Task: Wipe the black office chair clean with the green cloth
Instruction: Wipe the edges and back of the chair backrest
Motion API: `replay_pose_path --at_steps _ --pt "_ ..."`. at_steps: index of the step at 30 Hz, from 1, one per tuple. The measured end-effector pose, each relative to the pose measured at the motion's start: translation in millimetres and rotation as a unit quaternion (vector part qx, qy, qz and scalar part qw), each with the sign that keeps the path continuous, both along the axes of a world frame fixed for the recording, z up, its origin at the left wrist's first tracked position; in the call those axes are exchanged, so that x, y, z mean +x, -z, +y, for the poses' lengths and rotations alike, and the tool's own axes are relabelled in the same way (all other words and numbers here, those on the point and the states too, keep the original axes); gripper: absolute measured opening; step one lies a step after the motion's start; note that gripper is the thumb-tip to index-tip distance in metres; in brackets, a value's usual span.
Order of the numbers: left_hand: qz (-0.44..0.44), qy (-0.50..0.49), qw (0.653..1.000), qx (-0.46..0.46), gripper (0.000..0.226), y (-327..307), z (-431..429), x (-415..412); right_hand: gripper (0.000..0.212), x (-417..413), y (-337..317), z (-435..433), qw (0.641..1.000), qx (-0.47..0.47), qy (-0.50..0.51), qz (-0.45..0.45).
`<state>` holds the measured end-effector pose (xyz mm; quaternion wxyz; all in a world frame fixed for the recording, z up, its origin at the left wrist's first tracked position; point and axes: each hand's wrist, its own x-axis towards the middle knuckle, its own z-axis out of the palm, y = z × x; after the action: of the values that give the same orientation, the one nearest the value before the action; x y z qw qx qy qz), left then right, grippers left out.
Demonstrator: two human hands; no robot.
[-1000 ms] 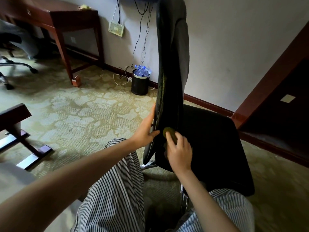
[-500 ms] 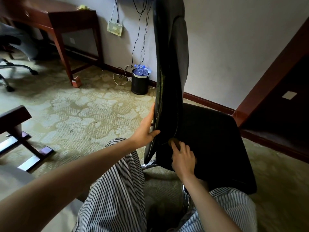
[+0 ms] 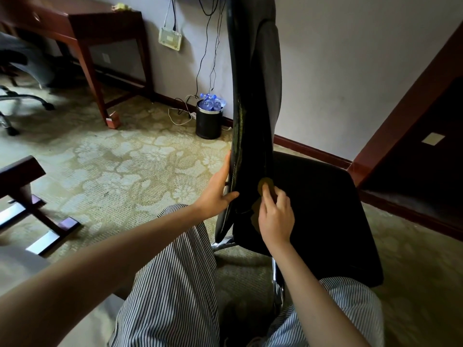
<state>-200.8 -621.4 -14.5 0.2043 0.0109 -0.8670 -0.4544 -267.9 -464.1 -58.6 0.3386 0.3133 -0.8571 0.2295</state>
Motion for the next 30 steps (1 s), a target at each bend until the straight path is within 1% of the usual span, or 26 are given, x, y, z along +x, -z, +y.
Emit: replay_pose_path --at_steps 4,9,11,12,14,16,17,20,24,28,30 --pt "-0.009 -0.004 1.0 0.007 0.101 2.8 -0.6 -1.0 0.048 1.1 16.1 6.6 0.999 0.023 -0.014 -0.029" --pt "-0.007 -0.003 1.0 0.013 0.102 2.4 -0.2 -1.4 0.054 4.3 32.3 15.6 0.993 0.106 -0.019 -0.052" --pt "-0.007 0.002 1.0 0.016 0.102 3.4 -1.1 -1.3 0.053 6.9 34.5 17.2 0.991 0.12 -0.018 -0.056" --pt "-0.006 0.004 1.0 0.017 0.102 4.2 -1.4 -1.6 0.052 7.8 34.8 18.4 0.992 0.109 -0.015 -0.057" --pt "-0.002 0.005 1.0 0.022 0.103 4.5 -1.0 -2.0 0.046 7.5 31.4 20.3 0.997 0.054 -0.012 -0.051" --pt "0.002 0.002 1.0 0.023 0.103 4.8 -0.9 -2.5 0.036 5.1 22.5 19.4 1.0 0.001 -0.007 -0.03" --pt "0.004 0.001 1.0 0.02 0.104 5.2 -1.0 -2.8 0.03 3.3 16.9 17.7 1.0 -0.008 -0.003 -0.016" --pt "0.004 0.002 1.0 0.016 0.104 5.7 -1.8 -3.5 0.028 -3.3 5.8 9.5 1.0 -0.009 -0.001 -0.012" --pt "0.012 0.008 1.0 0.017 0.105 6.4 -4.2 -3.6 0.044 -3.7 15.6 6.9 0.998 0.009 -0.041 -0.046" --pt "0.007 0.008 1.0 0.018 0.104 6.9 -5.2 -4.2 0.044 -3.3 22.7 6.6 0.996 0.03 -0.053 -0.061" --pt "0.002 0.007 1.0 0.021 0.103 8.2 -5.7 -5.1 0.048 -2.2 27.6 9.9 0.994 0.053 -0.048 -0.086"
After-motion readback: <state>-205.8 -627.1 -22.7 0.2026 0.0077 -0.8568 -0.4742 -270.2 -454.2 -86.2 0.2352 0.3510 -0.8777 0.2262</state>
